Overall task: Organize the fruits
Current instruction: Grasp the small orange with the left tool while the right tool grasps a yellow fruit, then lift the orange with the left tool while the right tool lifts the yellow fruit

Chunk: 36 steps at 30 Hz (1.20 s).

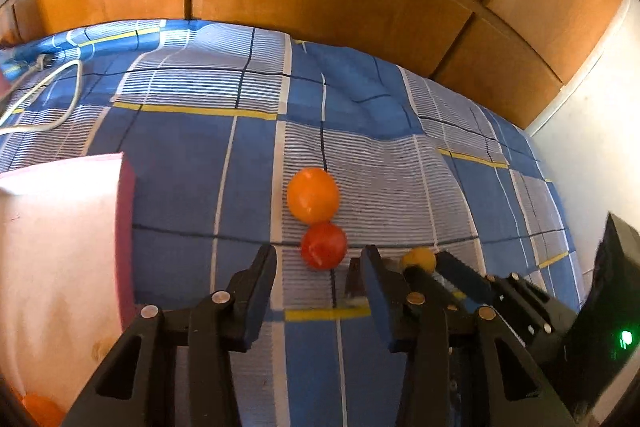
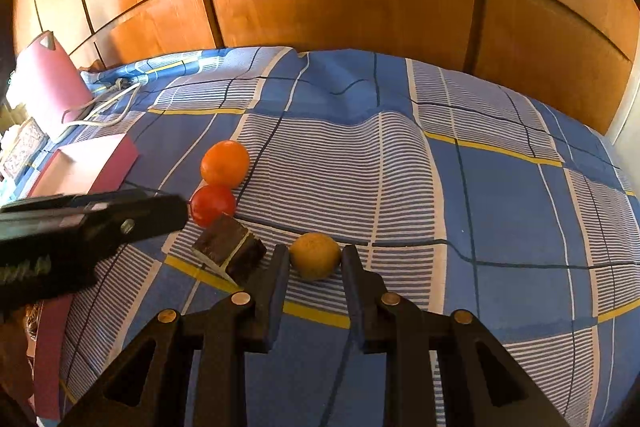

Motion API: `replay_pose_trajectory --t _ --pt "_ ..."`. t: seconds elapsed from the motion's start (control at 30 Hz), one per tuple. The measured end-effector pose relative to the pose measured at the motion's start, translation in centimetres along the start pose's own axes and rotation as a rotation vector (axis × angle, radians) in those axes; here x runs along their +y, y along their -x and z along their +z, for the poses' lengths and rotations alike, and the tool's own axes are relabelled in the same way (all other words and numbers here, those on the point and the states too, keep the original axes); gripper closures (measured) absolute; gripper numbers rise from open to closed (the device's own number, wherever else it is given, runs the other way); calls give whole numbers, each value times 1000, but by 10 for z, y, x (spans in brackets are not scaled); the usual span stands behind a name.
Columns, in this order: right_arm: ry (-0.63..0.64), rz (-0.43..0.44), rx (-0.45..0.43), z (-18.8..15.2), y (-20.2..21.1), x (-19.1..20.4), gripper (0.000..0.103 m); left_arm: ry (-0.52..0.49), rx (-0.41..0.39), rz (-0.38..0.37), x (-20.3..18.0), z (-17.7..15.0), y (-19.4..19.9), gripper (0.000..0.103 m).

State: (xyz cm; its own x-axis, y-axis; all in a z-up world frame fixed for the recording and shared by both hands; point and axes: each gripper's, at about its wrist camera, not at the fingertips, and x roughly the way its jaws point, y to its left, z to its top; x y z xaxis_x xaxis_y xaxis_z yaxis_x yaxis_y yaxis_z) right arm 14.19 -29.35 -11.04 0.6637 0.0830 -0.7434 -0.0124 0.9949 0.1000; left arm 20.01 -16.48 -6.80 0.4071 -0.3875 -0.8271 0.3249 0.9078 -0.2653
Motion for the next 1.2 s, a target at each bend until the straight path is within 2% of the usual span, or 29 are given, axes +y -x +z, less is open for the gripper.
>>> replay_pose_trajectory --t 0.33,0.47,0.53,0.57,0.67,0.97,1.2 --pt "4 6 -9 -1 1 0 76 10 -6 1 1 25 -15 60" --pt "-3 7 -9 -1 1 0 76 -20 28 21 -3 33 -35 60" --pt "-2 5 -9 -1 1 0 76 -23 42 30 -1 35 -43 68" --pt "0 5 -9 -1 1 0 76 -19 36 26 1 35 -43 68" --pt "3 6 -8 0 1 -1 76 -16 12 11 2 32 -37 68" --pt "-8 6 5 0 2 -1 76 -16 -35 37 9 12 -2 68" --pt "-9 15 21 -10 14 5 77 -7 -48 38 10 -9 24 68"
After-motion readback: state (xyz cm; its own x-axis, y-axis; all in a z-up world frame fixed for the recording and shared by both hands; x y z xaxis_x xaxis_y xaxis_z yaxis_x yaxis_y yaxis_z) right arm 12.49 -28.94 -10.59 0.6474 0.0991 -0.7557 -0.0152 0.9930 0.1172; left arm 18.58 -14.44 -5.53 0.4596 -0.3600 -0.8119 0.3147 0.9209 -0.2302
